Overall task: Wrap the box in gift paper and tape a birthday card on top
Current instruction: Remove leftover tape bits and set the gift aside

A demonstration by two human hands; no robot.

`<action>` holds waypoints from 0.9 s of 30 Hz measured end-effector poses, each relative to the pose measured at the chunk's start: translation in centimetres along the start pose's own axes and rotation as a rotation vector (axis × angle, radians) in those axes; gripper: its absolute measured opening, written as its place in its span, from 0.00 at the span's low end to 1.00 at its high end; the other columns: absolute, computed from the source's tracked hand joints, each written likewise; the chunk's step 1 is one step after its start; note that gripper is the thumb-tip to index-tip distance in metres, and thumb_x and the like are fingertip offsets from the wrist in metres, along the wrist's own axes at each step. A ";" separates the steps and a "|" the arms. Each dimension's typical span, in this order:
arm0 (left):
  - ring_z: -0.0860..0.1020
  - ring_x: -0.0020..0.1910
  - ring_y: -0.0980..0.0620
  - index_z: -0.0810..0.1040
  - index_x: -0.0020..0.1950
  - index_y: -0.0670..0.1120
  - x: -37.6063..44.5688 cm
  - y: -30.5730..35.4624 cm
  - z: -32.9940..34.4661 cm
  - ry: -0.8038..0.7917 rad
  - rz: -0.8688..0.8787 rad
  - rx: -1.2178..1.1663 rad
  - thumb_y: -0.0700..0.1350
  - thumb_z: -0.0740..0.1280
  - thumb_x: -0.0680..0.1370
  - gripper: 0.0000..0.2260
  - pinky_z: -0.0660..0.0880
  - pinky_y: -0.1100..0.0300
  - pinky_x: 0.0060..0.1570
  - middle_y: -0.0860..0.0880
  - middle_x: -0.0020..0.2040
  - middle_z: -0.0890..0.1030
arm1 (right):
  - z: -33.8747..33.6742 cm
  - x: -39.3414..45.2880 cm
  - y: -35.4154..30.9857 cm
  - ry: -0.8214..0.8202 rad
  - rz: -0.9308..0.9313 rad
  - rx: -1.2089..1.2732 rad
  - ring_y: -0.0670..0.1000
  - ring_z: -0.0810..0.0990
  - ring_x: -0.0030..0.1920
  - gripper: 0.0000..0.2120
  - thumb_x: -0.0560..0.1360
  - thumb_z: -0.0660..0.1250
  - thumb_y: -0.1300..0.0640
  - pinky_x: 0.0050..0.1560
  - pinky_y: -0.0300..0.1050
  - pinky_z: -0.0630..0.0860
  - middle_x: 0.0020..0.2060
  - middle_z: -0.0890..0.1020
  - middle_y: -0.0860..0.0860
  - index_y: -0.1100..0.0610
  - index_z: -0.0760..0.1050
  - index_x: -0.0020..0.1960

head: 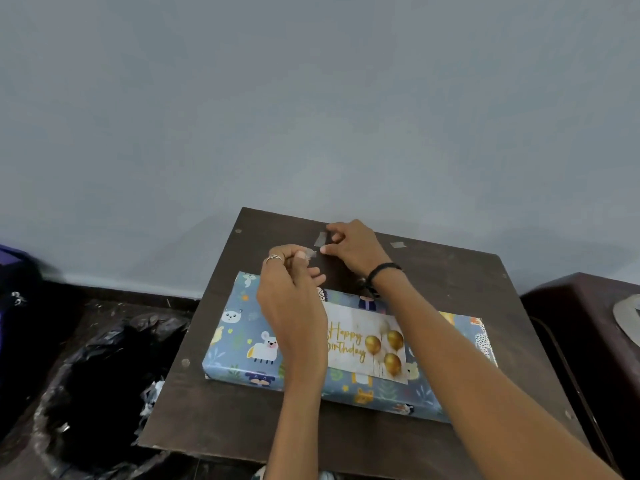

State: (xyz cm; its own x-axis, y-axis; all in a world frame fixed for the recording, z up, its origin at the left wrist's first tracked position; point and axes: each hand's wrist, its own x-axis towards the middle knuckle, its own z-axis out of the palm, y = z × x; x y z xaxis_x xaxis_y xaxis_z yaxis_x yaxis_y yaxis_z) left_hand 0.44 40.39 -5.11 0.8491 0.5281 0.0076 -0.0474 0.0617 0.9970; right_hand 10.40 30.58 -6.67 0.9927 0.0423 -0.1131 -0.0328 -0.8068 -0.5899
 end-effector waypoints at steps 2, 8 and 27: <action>0.80 0.38 0.53 0.75 0.43 0.48 0.1 -0.1 0.1 -0.002 -0.007 0.010 0.38 0.60 0.79 0.09 0.74 0.73 0.32 0.45 0.44 0.80 | 0.7 0.1 0.5 0.067 -0.020 -0.006 0.53 0.74 0.55 0.19 0.75 0.67 0.56 0.51 0.37 0.66 0.55 0.74 0.56 0.56 0.73 0.65; 0.80 0.38 0.56 0.75 0.42 0.49 0.2 -0.2 0.2 -0.013 -0.006 0.066 0.38 0.61 0.79 0.08 0.75 0.73 0.34 0.47 0.43 0.80 | 1.2 0.3 1.1 0.177 -0.065 -0.004 0.45 0.73 0.45 0.08 0.77 0.63 0.59 0.45 0.38 0.68 0.49 0.76 0.51 0.55 0.79 0.54; 0.80 0.36 0.58 0.76 0.44 0.48 0.2 -0.2 0.3 -0.014 -0.010 0.129 0.39 0.62 0.79 0.06 0.74 0.74 0.33 0.50 0.41 0.80 | 0.8 1.0 1.0 0.091 -0.047 0.115 0.51 0.71 0.41 0.07 0.74 0.62 0.66 0.37 0.39 0.67 0.37 0.73 0.51 0.56 0.72 0.49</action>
State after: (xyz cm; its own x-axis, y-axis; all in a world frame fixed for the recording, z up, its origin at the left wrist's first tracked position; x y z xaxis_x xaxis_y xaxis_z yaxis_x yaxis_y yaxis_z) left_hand 0.76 40.22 -5.26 0.8567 0.5158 -0.0022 0.0283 -0.0427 0.9987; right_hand 11.31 30.29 -7.98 0.9997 0.0212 -0.0134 0.0064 -0.7322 -0.6810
